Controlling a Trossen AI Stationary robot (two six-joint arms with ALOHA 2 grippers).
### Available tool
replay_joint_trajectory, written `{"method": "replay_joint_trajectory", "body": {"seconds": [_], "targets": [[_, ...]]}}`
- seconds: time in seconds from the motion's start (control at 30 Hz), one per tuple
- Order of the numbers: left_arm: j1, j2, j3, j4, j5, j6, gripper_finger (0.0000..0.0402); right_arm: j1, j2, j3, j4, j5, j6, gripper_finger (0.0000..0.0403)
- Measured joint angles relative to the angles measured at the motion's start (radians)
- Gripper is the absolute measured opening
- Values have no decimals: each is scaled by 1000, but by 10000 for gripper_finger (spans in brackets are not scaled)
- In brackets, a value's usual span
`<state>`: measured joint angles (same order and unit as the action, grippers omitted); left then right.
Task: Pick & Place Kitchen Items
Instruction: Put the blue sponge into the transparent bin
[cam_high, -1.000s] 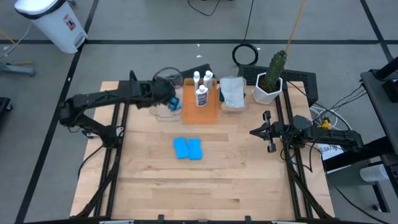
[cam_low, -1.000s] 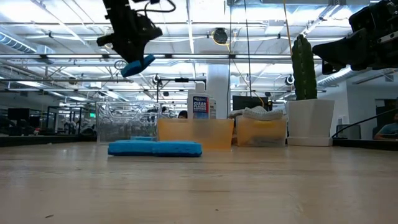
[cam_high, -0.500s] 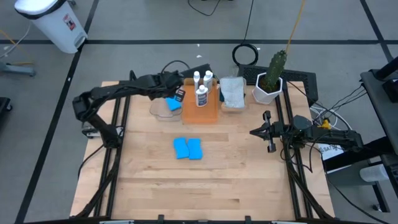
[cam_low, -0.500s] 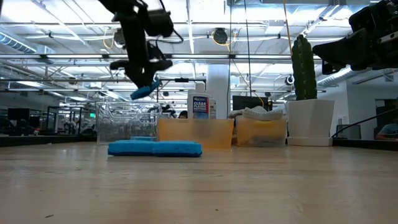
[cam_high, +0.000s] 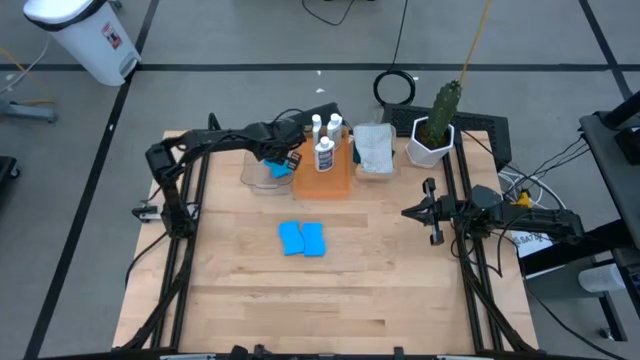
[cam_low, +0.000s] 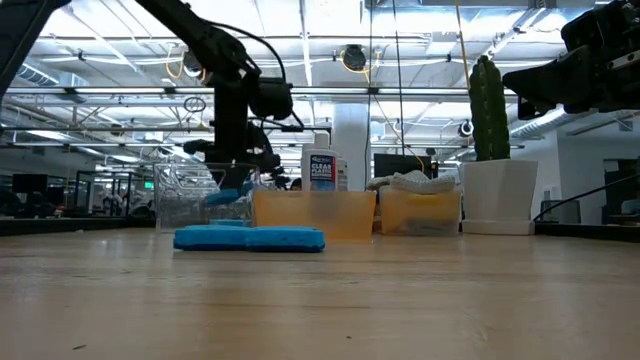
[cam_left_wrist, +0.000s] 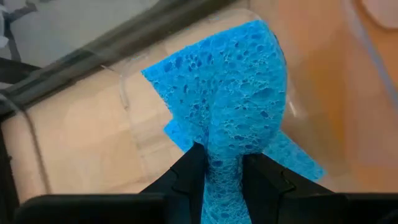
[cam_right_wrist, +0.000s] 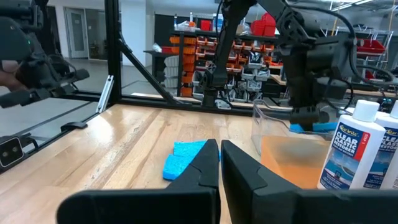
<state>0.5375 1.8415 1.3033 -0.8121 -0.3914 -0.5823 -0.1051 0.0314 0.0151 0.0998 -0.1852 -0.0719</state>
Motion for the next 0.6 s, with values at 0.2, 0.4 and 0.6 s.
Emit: {"method": "replay_joint_trajectory", "body": {"seconds": [0.2,0.4,0.6], "targets": [[0,27,0,4,19,58,93,0,0,0,0,0,0,0],[2,29,0,3,77,76,115,0,0,0,0,0,0,0],[8,29,0,4,63,93,217,0,0,0,0,0,0,0]]}}
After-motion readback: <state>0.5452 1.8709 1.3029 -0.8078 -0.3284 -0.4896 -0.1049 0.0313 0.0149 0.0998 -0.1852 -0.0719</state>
